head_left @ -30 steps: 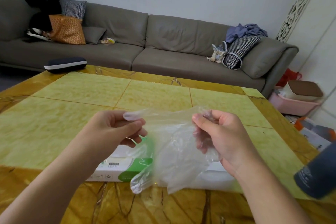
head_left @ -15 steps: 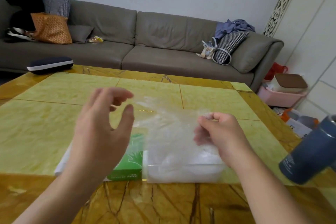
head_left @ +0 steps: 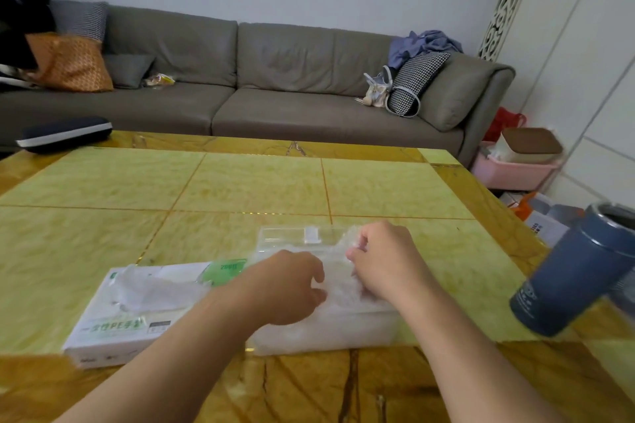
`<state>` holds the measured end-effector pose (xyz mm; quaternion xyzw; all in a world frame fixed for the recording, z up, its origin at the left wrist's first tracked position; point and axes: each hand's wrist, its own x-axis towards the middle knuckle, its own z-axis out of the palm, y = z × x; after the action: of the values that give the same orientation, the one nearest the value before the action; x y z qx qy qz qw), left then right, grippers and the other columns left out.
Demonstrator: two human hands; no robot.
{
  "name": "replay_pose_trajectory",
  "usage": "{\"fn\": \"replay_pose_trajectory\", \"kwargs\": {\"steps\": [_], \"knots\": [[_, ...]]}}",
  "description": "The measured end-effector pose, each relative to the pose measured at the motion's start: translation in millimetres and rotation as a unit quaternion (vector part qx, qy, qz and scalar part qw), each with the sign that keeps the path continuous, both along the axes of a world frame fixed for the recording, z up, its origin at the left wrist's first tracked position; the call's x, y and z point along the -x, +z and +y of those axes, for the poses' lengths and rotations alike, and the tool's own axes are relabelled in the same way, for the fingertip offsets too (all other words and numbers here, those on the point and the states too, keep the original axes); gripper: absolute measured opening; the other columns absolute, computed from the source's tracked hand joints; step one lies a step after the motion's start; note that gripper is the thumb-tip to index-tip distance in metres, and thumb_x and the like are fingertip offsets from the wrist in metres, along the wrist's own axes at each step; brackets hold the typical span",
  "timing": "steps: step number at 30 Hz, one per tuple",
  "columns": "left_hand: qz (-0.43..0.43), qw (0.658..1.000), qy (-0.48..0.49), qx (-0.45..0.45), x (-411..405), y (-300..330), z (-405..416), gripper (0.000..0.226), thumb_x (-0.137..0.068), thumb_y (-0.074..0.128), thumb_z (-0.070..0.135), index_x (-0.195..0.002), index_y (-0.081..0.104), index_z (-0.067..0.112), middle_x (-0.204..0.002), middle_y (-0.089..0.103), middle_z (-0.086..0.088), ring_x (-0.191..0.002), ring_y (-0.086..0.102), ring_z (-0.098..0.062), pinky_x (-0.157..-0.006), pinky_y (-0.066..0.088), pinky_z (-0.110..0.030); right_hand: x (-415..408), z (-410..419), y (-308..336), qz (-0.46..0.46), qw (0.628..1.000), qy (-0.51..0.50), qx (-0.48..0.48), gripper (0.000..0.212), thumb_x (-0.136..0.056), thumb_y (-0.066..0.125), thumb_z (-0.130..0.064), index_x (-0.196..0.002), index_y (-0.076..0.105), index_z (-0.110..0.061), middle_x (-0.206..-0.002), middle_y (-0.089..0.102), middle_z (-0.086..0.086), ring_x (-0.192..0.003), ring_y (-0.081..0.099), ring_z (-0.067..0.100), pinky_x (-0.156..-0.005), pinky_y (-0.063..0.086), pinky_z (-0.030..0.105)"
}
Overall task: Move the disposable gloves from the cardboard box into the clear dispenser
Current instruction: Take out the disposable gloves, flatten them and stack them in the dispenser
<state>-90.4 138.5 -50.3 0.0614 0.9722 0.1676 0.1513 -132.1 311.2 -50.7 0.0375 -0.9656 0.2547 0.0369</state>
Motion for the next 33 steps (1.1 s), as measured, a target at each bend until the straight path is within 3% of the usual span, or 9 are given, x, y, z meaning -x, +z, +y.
{"fn": "replay_pose_trajectory", "kwargs": {"steps": [6,11,14,17,19,21,24,29,33], "knots": [[-0.048,0.998,-0.024,0.039,14.6,-2.5,3.4,0.059,-0.083,0.077,0.050,-0.137,0.054,0.043,-0.105,0.064,0.016,-0.098,0.067,-0.012,-0.091,0.057,-0.034,2.4,-0.7,5.2,-0.011,0.996,0.003,-0.091,0.040,-0.092,0.075,-0.012,-0.061,0.051,-0.011,-0.067,0.059,0.007,-0.052,0.065,0.027,-0.051,0.058,0.036],[-0.049,0.997,-0.051,0.041,17.9,-9.0,9.0,0.054,-0.082,0.078,0.046,-0.132,0.057,0.041,-0.106,0.065,0.015,-0.094,0.068,-0.013,-0.088,0.059,-0.036,-4.0,0.8,11.1,-0.022,0.991,-0.006,-0.134,0.037,-0.093,0.075,-0.015,-0.066,0.050,-0.012,-0.070,0.060,0.009,-0.061,0.068,0.030,-0.051,0.055,0.034],[-0.033,0.995,-0.066,0.061,16.9,-12.4,10.3,0.052,-0.080,0.077,0.052,-0.127,0.058,0.041,-0.108,0.066,0.014,-0.100,0.065,-0.015,-0.083,0.054,-0.034,-15.6,0.7,30.6,0.024,0.987,-0.019,-0.158,0.035,-0.094,0.071,-0.018,-0.069,0.046,-0.015,-0.074,0.055,0.005,-0.065,0.059,0.029,-0.050,0.042,0.031],[-0.011,0.994,-0.074,0.076,12.7,-11.1,12.7,0.042,-0.082,0.073,0.055,-0.116,0.059,0.036,-0.102,0.065,0.014,-0.091,0.062,-0.015,-0.070,0.043,-0.031,-31.7,-13.4,51.0,0.088,0.993,0.021,-0.079,0.013,-0.088,0.057,-0.019,-0.077,0.051,-0.017,-0.080,0.056,0.002,-0.069,0.058,0.025,-0.053,0.045,0.038],[0.014,0.994,-0.070,0.085,8.5,-10.3,14.3,0.027,-0.085,0.070,0.053,-0.090,0.052,0.034,-0.086,0.057,0.014,-0.084,0.058,-0.017,-0.066,0.039,-0.030,-38.7,-27.5,52.2,0.030,0.997,0.062,0.043,0.014,-0.074,0.046,-0.017,-0.077,0.059,-0.013,-0.076,0.064,0.006,-0.069,0.064,0.028,-0.055,0.055,0.048],[0.013,0.994,-0.060,0.091,5.5,-9.1,16.7,0.027,-0.088,0.065,0.052,-0.079,0.047,0.033,-0.079,0.055,0.012,-0.082,0.059,-0.018,-0.063,0.039,-0.029,-37.6,-36.2,43.7,-0.072,0.992,0.084,0.056,0.015,-0.072,0.043,-0.011,-0.071,0.058,-0.008,-0.069,0.064,0.010,-0.061,0.062,0.031,-0.048,0.052,0.043],[-0.006,0.994,-0.065,0.089,5.9,-5.8,16.5,0.015,-0.091,0.059,0.049,-0.092,0.053,0.036,-0.086,0.061,0.013,-0.087,0.062,-0.018,-0.071,0.048,-0.032,-31.4,-32.7,28.8,-0.175,0.981,0.080,-0.016,0.014,-0.082,0.049,-0.003,-0.071,0.051,-0.011,-0.067,0.057,0.007,-0.055,0.055,0.022,-0.043,0.035,0.026],[-0.029,0.999,-0.022,0.008,6.4,1.5,7.1,0.047,-0.078,0.078,0.050,-0.120,0.063,0.035,-0.105,0.068,0.013,-0.095,0.064,-0.013,-0.088,0.057,-0.037,-17.4,-25.3,4.9,-0.228,0.959,0.087,-0.143,0.016,-0.092,0.061,-0.021,-0.104,0.070,-0.017,-0.090,0.064,0.002,-0.085,0.067,0.025,-0.072,0.055,0.032],[-0.027,0.997,0.013,0.077,2.5,6.9,10.3,0.045,-0.084,0.078,0.044,-0.120,0.059,0.024,-0.109,0.065,0.004,-0.096,0.066,-0.019,-0.082,0.058,-0.035,-10.5,-31.2,0.5,-0.281,0.932,0.100,-0.206,0.020,-0.090,0.069,-0.025,-0.108,0.068,-0.015,-0.102,0.066,0.007,-0.083,0.065,0.025,-0.069,0.051,0.032]]}}
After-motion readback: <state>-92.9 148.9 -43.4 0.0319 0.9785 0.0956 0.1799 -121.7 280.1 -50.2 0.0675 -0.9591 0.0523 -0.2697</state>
